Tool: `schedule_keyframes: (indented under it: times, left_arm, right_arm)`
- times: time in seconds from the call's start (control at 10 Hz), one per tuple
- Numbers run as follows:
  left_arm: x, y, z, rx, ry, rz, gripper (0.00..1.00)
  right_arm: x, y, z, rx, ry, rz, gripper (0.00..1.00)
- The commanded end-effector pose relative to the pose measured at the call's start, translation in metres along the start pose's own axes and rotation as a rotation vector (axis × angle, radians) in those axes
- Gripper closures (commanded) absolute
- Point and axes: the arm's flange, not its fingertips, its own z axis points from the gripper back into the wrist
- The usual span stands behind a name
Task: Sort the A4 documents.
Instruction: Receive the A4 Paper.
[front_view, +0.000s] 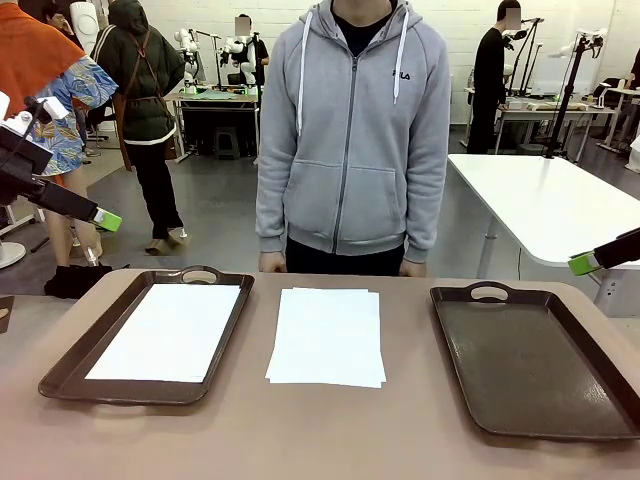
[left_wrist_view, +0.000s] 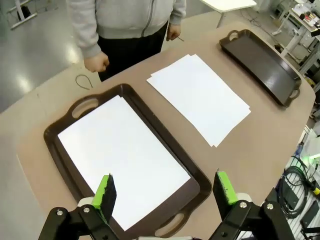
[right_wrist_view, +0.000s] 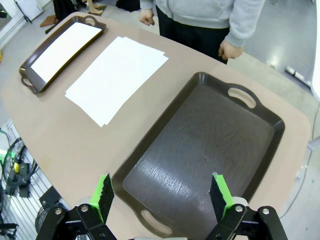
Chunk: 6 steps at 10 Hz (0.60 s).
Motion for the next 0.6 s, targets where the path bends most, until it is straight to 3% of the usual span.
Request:
schedule_keyframes:
  times: [0.0,0.5]
  left_arm:
    - [-0.010,0.000,-0.014,0.002,-0.079,0.016,0.00]
    - [-0.014,0.010,-0.015,-0.129,-0.015,0.041,0.00]
  right_arm:
    - [0.000,-0.001,-0.001,0.013,-0.003,0.000,0.00]
    - [0.000,-0.001,-0.001,0.013,-0.003,0.000,0.00]
